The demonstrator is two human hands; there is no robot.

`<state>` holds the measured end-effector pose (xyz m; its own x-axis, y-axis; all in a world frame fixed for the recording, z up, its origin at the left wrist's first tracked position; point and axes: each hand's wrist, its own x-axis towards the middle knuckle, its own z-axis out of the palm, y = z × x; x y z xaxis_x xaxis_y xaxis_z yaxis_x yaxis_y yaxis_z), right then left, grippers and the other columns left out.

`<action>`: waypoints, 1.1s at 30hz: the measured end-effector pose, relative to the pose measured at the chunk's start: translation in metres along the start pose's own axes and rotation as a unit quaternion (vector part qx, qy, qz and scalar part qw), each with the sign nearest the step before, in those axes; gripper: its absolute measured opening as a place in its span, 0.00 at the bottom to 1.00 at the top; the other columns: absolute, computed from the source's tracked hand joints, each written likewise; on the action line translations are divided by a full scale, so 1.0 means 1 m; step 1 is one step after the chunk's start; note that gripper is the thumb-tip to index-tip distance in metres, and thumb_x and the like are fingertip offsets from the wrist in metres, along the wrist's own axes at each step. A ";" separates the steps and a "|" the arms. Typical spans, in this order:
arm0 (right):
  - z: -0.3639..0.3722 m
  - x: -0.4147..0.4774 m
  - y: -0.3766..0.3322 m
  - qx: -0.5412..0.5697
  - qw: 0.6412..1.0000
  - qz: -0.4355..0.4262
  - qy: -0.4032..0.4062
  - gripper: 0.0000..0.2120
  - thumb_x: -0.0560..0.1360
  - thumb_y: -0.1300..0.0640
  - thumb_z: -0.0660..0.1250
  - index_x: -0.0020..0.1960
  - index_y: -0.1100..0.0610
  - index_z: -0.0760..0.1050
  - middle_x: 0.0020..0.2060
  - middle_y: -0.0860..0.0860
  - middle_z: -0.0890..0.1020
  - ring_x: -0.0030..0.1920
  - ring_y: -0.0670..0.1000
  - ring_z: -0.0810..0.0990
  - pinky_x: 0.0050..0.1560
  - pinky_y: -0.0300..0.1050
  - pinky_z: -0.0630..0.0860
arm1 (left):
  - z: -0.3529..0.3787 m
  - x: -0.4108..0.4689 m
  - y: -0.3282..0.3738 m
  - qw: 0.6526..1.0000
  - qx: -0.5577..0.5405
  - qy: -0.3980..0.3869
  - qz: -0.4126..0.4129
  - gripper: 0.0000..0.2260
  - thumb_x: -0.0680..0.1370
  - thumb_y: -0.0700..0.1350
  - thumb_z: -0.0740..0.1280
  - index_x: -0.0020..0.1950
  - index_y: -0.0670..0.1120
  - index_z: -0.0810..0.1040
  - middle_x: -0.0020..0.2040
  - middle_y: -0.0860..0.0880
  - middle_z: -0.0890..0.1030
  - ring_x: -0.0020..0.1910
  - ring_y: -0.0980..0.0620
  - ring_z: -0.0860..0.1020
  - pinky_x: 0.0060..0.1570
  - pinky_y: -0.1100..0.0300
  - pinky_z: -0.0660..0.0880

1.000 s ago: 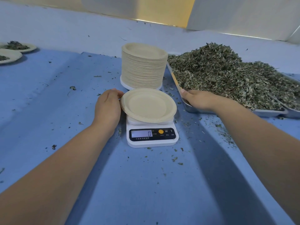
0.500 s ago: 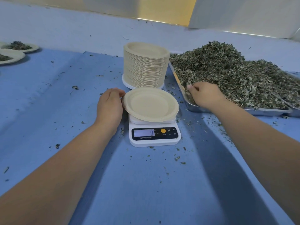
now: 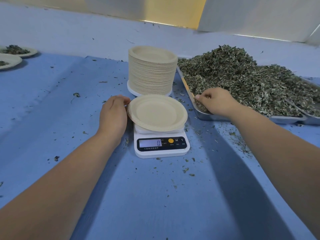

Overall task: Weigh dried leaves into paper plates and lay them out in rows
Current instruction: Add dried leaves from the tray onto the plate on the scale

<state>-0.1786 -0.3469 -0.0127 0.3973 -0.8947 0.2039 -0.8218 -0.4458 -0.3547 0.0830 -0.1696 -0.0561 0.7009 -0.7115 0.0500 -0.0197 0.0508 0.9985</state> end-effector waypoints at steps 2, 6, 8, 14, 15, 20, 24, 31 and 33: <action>-0.003 0.000 0.001 0.022 0.996 0.005 0.082 0.13 0.82 0.43 0.62 0.50 0.50 0.79 0.37 0.48 0.80 0.35 0.50 0.77 0.33 0.41 0.69 | 0.000 0.001 0.000 1.000 -0.005 0.001 -0.004 0.14 0.75 0.49 0.58 0.43 0.50 0.83 0.53 0.50 0.84 0.57 0.49 0.81 0.65 0.42 0.76; -0.004 0.000 0.004 0.046 0.989 0.001 0.138 0.07 0.82 0.48 0.64 0.54 0.49 0.78 0.37 0.49 0.81 0.30 0.50 0.75 0.31 0.40 0.68 | 0.000 0.002 -0.001 1.000 -0.020 0.009 -0.012 0.14 0.78 0.48 0.58 0.44 0.49 0.83 0.53 0.50 0.84 0.57 0.49 0.81 0.65 0.42 0.76; -0.002 -0.001 0.004 0.032 0.990 -0.003 0.140 0.07 0.82 0.49 0.65 0.54 0.49 0.79 0.37 0.49 0.81 0.30 0.50 0.75 0.33 0.40 0.69 | 0.000 0.002 -0.002 1.000 -0.018 0.005 -0.012 0.14 0.77 0.48 0.58 0.45 0.48 0.83 0.52 0.50 0.85 0.57 0.49 0.81 0.65 0.42 0.76; -0.001 0.001 0.000 0.014 0.985 -0.031 0.167 0.05 0.81 0.48 0.67 0.50 0.48 0.80 0.43 0.50 0.83 0.42 0.56 0.82 0.40 0.44 0.72 | 0.000 0.001 -0.001 1.000 -0.016 0.005 -0.021 0.16 0.76 0.50 0.57 0.47 0.47 0.84 0.53 0.48 0.85 0.56 0.47 0.82 0.64 0.42 0.77; 0.001 0.002 0.001 0.003 0.988 -0.035 0.153 0.04 0.81 0.48 0.67 0.49 0.47 0.79 0.43 0.50 0.84 0.40 0.56 0.82 0.39 0.43 0.72 | 0.000 0.000 0.001 1.000 -0.016 0.004 -0.020 0.16 0.75 0.51 0.57 0.47 0.46 0.83 0.53 0.48 0.85 0.56 0.46 0.82 0.64 0.42 0.77; 0.003 0.005 0.000 0.003 0.989 -0.016 0.144 0.07 0.81 0.48 0.66 0.44 0.47 0.77 0.37 0.49 0.82 0.29 0.51 0.77 0.31 0.40 0.71 | 0.000 -0.002 0.003 1.000 -0.012 0.003 -0.024 0.16 0.74 0.51 0.57 0.47 0.47 0.84 0.52 0.48 0.85 0.55 0.47 0.82 0.63 0.42 0.77; -0.004 0.003 -0.009 0.028 0.981 -0.022 0.190 0.06 0.82 0.49 0.65 0.47 0.48 0.77 0.34 0.46 0.80 0.29 0.49 0.76 0.31 0.41 0.71 | 0.000 -0.004 0.004 1.000 -0.006 -0.003 -0.023 0.18 0.72 0.53 0.57 0.46 0.48 0.84 0.52 0.49 0.85 0.56 0.48 0.81 0.65 0.42 0.76; -0.033 0.000 -0.070 0.103 0.952 -0.109 0.269 0.08 0.81 0.50 0.66 0.51 0.53 0.81 0.42 0.43 0.81 0.42 0.45 0.78 0.42 0.24 0.68 | 0.001 -0.004 0.004 1.000 0.010 -0.003 -0.020 0.15 0.78 0.48 0.58 0.49 0.49 0.84 0.53 0.53 0.84 0.57 0.52 0.80 0.66 0.44 0.75; -0.036 -0.005 -0.095 0.132 0.947 -0.139 0.259 0.07 0.80 0.51 0.67 0.50 0.53 0.82 0.41 0.41 0.80 0.41 0.41 0.76 0.42 0.21 0.65 | 0.001 -0.004 0.004 1.000 0.013 -0.004 -0.018 0.15 0.79 0.48 0.57 0.49 0.48 0.84 0.53 0.53 0.84 0.57 0.53 0.80 0.66 0.44 0.76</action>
<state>-0.1168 -0.2988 0.0525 0.2737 -0.6394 0.7185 -0.5574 -0.7142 -0.4232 0.0797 -0.1670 -0.0522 0.6963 -0.7176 0.0148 -0.0137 0.0074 0.9999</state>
